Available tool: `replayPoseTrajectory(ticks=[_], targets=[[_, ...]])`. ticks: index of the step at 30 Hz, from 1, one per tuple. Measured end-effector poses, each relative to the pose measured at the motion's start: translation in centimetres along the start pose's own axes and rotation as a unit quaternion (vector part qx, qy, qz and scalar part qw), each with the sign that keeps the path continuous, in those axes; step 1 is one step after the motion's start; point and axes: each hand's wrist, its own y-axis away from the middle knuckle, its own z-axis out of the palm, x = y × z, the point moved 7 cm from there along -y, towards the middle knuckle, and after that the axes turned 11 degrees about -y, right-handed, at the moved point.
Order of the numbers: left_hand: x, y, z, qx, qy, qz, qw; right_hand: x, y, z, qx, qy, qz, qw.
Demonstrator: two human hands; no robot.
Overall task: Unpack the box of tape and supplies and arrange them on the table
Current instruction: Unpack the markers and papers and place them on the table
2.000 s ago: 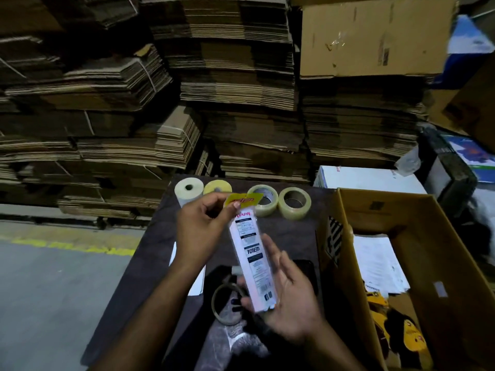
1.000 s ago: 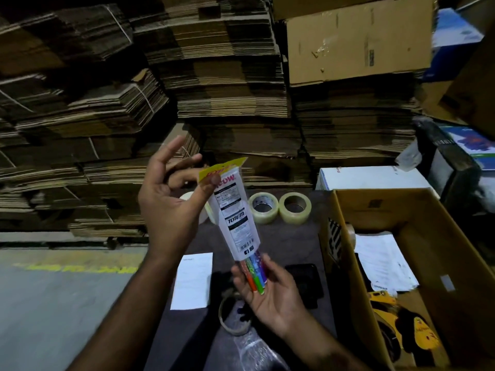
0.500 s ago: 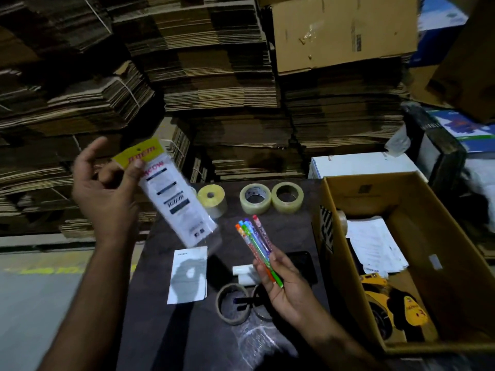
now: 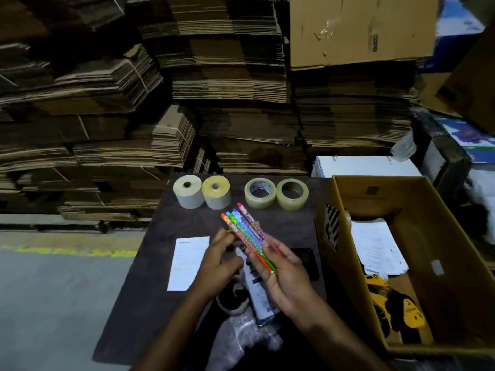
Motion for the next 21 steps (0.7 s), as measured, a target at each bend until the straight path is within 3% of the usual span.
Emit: replayPoseTrajectory(ticks=[2, 4, 8, 11, 18, 21], targets=[[-0.5, 0.6, 1.2, -0.015, 0.141, -0.056, 0.988, 0.9, 0.2, 0.0, -0.002, 0.016, 0.011, 1.000], [-0.4, 1.0, 1.7, 0.020, 0.220, -0.114, 0.969, 1.9, 0.7, -0.1, -0.007, 0.022, 0.031, 0.999], [-1.3, 1.2, 1.3, 0.111, 0.247, -0.184, 0.945, 3.6, 1.7, -0.2, -0.022, 0.095, 0.128, 0.987], [-2.1, 1.5, 1.7, 0.107, 0.296, -0.209, 0.926, 3.3, 1.9, -0.5, -0.024, 0.148, 0.161, 0.975], [-0.9, 1.2, 2.3, 0.042, 0.263, -0.154, 0.951, 1.6, 1.4, -0.9, -0.017, 0.117, 0.023, 0.993], [-1.3, 1.2, 0.6, 0.083, 0.235, -0.125, 0.960, -1.5, 1.4, -1.2, 0.014, 0.163, -0.049, 0.985]])
